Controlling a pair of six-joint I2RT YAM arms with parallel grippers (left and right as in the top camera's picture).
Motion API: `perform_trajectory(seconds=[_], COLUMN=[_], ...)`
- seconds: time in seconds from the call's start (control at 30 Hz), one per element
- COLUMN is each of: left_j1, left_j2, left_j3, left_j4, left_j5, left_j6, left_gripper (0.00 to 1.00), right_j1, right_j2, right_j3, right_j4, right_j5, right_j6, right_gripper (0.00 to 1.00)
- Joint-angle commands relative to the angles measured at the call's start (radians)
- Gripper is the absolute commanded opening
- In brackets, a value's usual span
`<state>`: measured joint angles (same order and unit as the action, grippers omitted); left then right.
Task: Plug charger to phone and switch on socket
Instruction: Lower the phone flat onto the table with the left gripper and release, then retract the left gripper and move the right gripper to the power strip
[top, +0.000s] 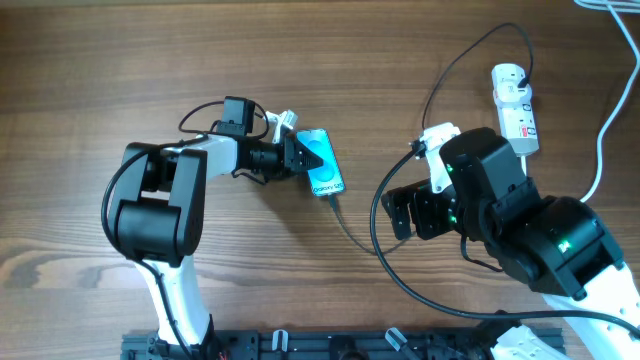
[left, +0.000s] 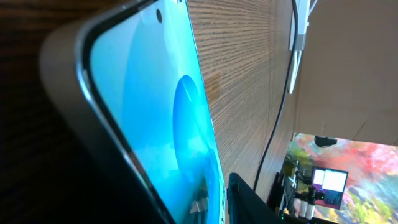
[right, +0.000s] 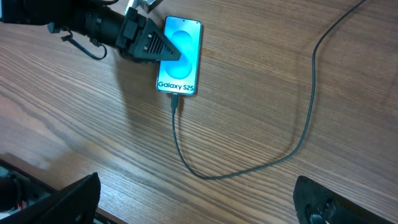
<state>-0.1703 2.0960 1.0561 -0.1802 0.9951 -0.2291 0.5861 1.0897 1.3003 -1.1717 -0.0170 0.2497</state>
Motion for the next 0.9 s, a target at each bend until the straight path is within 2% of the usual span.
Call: perform_trajectory(seconds=[0.0,0.2,0.33,0.43,0.47,0.57,0.6,0.67,0.7,0.73,0.8,0.87], left_j1=[0.011,0.127,0.137,0.163,0.172,0.182,0.182,0.182,0.182,0.182,0.182,0.182], left_j2=[0.018,0.018,0.005,-0.136,-0.204,-0.568,-0.687,-0.98,-1.123,-1.242,-1.407,-1.522], left_j3=[-0.007,-0.007,-0.006,-0.006,-0.006,-0.006,-0.006,-0.006,-0.007,-0.007,-0.007,-0.007], left_j4=[-0.012,-0.119,-0.172,-0.268,-0.304,-0.51,-0.579,-0.727,-0.778,-0.81,-0.851,-0.904], left_j5=[-0.155,-0.202,-0.215,-0.216,-0.216,-0.266,-0.325,-0.523,-0.603,-0.66,-0.74,-0.824], left_j6=[0.01,-0.16,-0.172,-0.168,-0.167,-0.113,-0.111,-0.112,-0.112,-0.112,-0.113,-0.113], left_gripper=[0.36,0.36,0.35,0.4,0.4,0.41,0.42,0.48,0.56,0.71,0.78,0.99], right_j1=[-0.002,-0.002,-0.002,-0.002,-0.002,-0.002,-0.002,-0.002,-0.002,-0.002,-0.002,-0.002], right_j2=[0.005,0.005,0.006,0.008,0.008,0.008,0.008,0.008,0.008,0.008,0.005,-0.036], right_j3=[0.003,0.003,0.003,0.003,0.003,0.003,0.003,0.003,0.003,0.003,0.003,0.003], right_j4=[0.0,-0.001,0.0,0.0,0.005,0.002,-0.001,-0.016,-0.019,-0.02,-0.043,-0.114], right_j5=[0.021,0.021,0.021,0.021,0.021,0.019,0.016,0.015,-0.016,-0.021,0.005,0.129], right_j6=[0.015,0.015,0.012,0.012,0.012,0.016,0.032,0.13,0.144,0.158,0.273,0.438], right_gripper=[0.99,1.0,1.0,0.99,0.89,0.39,0.33,0.09,0.04,0.04,0.04,0.04])
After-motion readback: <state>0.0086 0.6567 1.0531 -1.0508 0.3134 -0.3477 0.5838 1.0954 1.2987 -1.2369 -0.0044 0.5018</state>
